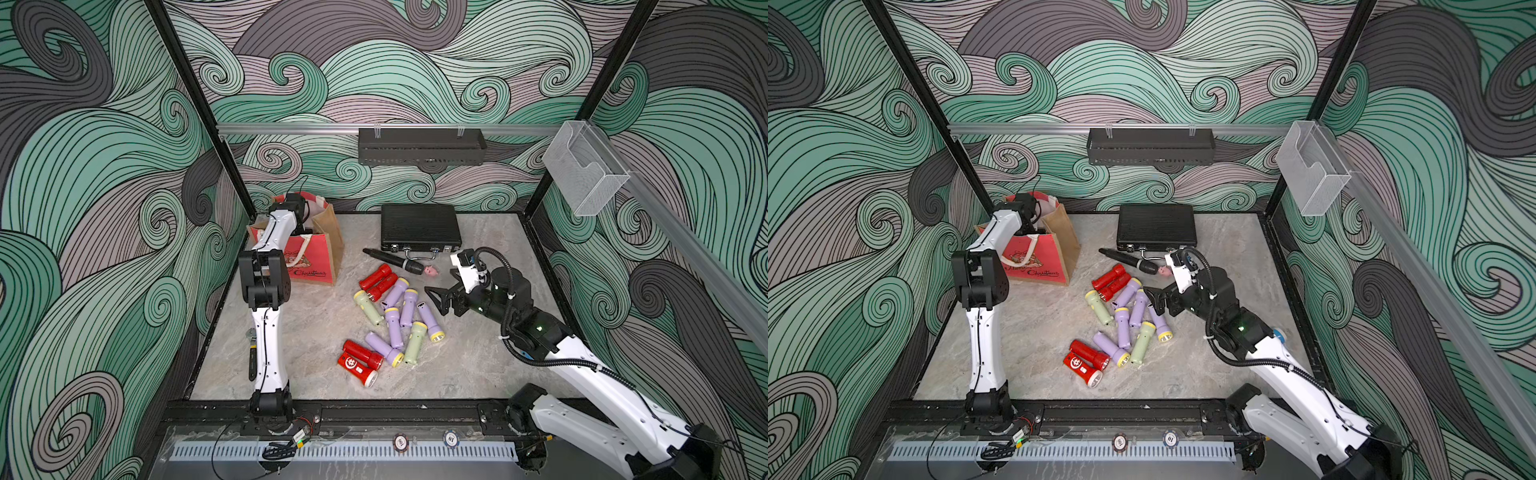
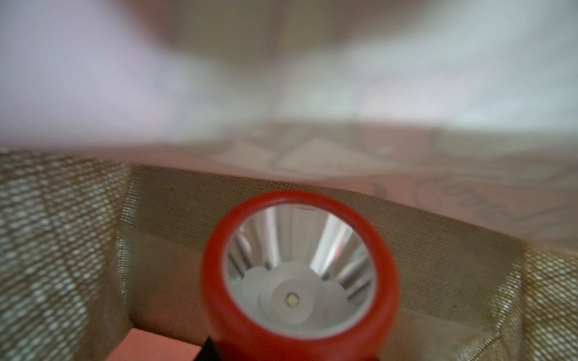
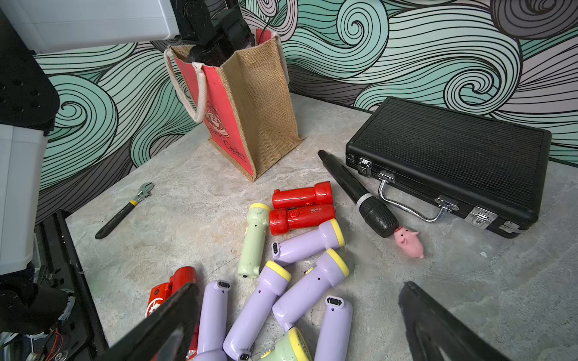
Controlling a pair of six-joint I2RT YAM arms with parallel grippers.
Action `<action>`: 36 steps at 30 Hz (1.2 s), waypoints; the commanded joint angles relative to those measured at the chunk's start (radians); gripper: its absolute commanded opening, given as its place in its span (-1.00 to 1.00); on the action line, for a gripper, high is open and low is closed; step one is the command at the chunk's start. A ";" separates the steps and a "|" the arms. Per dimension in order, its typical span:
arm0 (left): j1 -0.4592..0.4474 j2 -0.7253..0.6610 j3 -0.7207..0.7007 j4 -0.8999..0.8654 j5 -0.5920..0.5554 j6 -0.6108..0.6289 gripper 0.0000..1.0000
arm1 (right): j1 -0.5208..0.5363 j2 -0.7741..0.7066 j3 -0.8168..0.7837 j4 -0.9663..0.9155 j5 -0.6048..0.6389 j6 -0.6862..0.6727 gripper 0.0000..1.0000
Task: Put the flashlights into the tote bags
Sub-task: Place the flashlight in the canvas bag, then move the canvas bag to the center of the board.
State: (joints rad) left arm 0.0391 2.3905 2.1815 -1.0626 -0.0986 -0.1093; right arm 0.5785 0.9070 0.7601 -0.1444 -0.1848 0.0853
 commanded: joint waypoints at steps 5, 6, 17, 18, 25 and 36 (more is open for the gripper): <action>0.007 -0.102 -0.129 0.040 0.029 -0.039 -0.45 | -0.005 0.014 0.002 0.027 -0.001 -0.005 0.99; 0.007 -0.124 -0.156 0.053 0.032 -0.041 -0.34 | -0.006 0.015 0.002 0.031 0.000 -0.004 0.99; 0.005 -0.325 -0.293 0.096 0.135 -0.024 0.34 | -0.005 0.097 0.067 -0.013 -0.005 0.032 0.99; 0.005 -0.331 -0.293 0.084 0.145 -0.025 0.34 | -0.005 0.106 0.076 -0.023 -0.001 0.033 0.99; -0.010 -0.419 -0.453 0.182 0.193 -0.086 0.34 | -0.013 0.110 0.106 -0.082 0.048 0.025 0.99; -0.154 -0.485 -0.530 0.230 0.222 -0.123 0.34 | -0.092 0.144 0.134 -0.163 0.013 0.055 0.99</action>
State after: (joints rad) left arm -0.0837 1.9541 1.6535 -0.8494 0.0963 -0.2108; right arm 0.4965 1.0279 0.8806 -0.2687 -0.1593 0.1158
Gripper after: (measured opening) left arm 0.669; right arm 0.996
